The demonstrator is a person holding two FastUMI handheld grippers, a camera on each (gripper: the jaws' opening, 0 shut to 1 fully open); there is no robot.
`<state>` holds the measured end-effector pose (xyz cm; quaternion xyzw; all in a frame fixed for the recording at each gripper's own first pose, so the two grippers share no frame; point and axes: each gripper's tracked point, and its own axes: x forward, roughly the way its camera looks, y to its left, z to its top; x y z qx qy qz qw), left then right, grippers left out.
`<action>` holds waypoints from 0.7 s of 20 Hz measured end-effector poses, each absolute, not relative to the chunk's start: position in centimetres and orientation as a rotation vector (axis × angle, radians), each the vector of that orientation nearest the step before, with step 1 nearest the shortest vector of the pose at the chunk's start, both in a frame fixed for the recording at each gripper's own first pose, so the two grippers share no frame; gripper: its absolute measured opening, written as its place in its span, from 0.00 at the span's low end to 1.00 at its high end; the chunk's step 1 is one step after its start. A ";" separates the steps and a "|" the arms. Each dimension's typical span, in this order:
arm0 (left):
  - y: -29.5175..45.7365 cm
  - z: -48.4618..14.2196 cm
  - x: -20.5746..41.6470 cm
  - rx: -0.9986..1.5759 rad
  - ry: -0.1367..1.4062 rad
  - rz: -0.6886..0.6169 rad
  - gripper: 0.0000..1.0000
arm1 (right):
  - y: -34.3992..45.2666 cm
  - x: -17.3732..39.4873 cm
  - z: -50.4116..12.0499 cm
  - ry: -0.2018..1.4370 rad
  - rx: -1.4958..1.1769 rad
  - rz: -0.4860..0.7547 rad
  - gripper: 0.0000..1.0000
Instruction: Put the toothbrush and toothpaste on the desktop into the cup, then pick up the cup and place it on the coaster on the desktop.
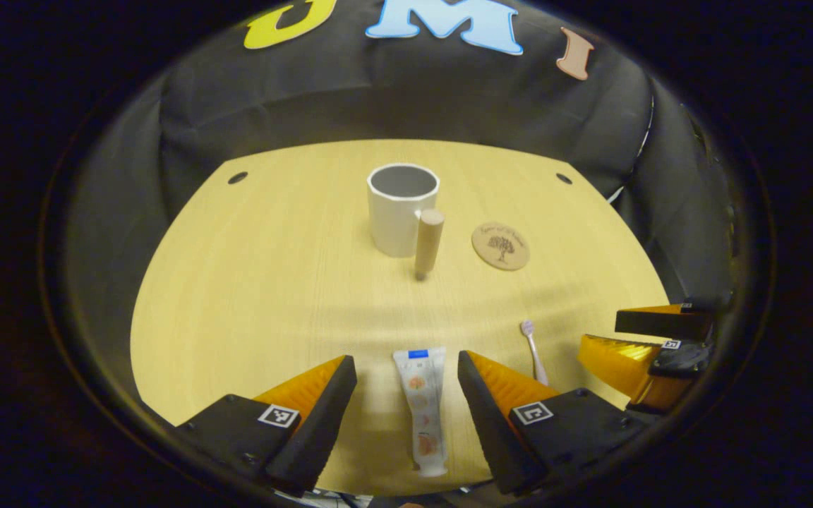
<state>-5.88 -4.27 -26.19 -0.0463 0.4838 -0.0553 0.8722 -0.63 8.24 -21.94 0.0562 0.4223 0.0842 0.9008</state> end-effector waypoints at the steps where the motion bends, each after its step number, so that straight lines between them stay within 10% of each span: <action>1: -4.4 -27.1 -6.5 -0.100 1.055 -0.121 0.94 | 8.5 -0.7 -22.8 0.899 0.118 0.179 0.89; 14: -5.6 -32.2 -9.6 -0.120 1.336 -0.150 0.95 | 11.2 -2.7 -30.2 1.221 0.091 0.211 0.89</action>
